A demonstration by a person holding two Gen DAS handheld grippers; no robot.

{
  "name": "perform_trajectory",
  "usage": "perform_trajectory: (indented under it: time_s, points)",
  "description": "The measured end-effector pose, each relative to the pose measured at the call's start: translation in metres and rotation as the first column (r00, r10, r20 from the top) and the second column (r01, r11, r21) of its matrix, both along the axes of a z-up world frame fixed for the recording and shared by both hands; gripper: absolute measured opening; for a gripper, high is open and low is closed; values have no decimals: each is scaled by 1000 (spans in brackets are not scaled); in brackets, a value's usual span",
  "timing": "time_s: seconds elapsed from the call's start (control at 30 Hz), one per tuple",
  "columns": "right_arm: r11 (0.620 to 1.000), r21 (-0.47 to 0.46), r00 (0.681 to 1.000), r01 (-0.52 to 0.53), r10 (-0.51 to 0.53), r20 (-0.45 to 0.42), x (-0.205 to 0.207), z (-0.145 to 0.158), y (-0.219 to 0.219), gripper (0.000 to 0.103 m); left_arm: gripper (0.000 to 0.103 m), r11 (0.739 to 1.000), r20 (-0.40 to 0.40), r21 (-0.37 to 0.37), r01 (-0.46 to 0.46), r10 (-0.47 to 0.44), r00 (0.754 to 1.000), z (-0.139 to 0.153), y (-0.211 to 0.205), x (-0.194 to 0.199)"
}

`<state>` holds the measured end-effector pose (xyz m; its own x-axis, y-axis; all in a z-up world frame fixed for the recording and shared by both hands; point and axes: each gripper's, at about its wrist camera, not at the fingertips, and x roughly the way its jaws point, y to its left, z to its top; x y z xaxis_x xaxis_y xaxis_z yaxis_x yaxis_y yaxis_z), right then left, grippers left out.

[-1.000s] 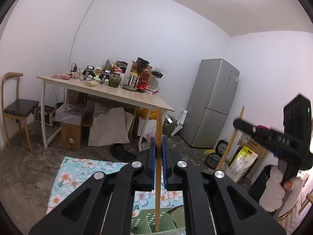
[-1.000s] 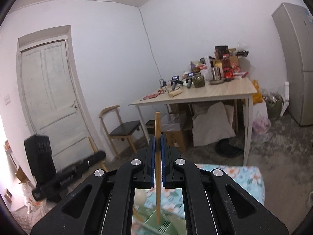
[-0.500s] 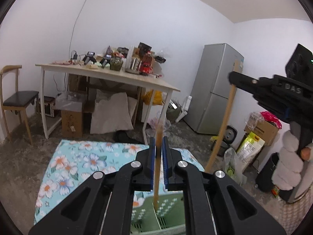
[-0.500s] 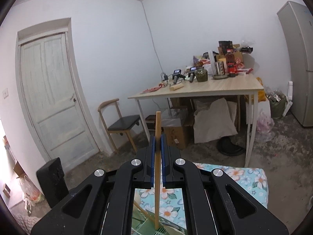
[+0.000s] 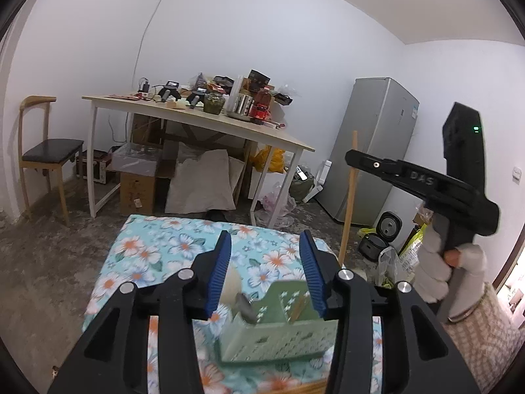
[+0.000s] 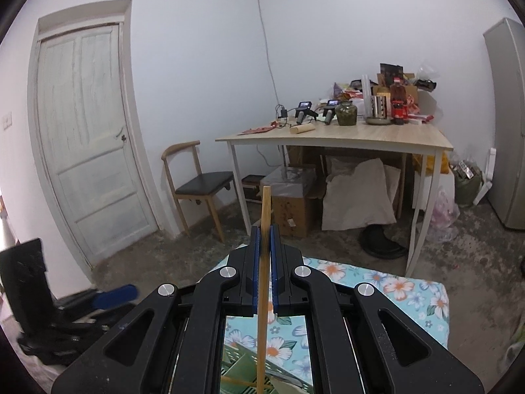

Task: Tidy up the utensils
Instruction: 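Carry both chopsticks up to the green holder while the left gripper opens over it, then open the right gripper to drop its chopstick into the green holder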

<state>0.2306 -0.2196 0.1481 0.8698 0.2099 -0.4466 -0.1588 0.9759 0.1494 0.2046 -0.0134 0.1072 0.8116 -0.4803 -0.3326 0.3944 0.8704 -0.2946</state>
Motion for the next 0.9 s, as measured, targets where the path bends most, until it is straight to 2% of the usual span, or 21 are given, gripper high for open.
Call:
perform_trajectory:
  time_s: [0.27, 0.4, 0.57, 0.73, 0.9]
  points:
    - [999, -33, 999, -29, 28, -40, 0, -10, 10, 5, 45, 999, -36, 13, -39, 40, 999, -16, 28, -32]
    - [999, -27, 998, -23, 22, -55, -9, -11, 7, 22, 45, 999, -72, 12, -53, 54, 996, -27, 38, -41]
    - [1000, 20, 998, -1, 2, -56, -27, -3, 0, 25, 46, 998, -93, 4, -62, 62, 994, -33, 45, -52]
    - [997, 75, 999, 27, -25, -30, -69, 5, -5, 36, 48, 999, -93, 4, -54, 54, 994, -33, 46, -63]
    - [990, 134, 998, 40, -33, -57, -112, -6, -2, 44, 51, 999, -99, 15, -40, 42, 994, -34, 43, -73]
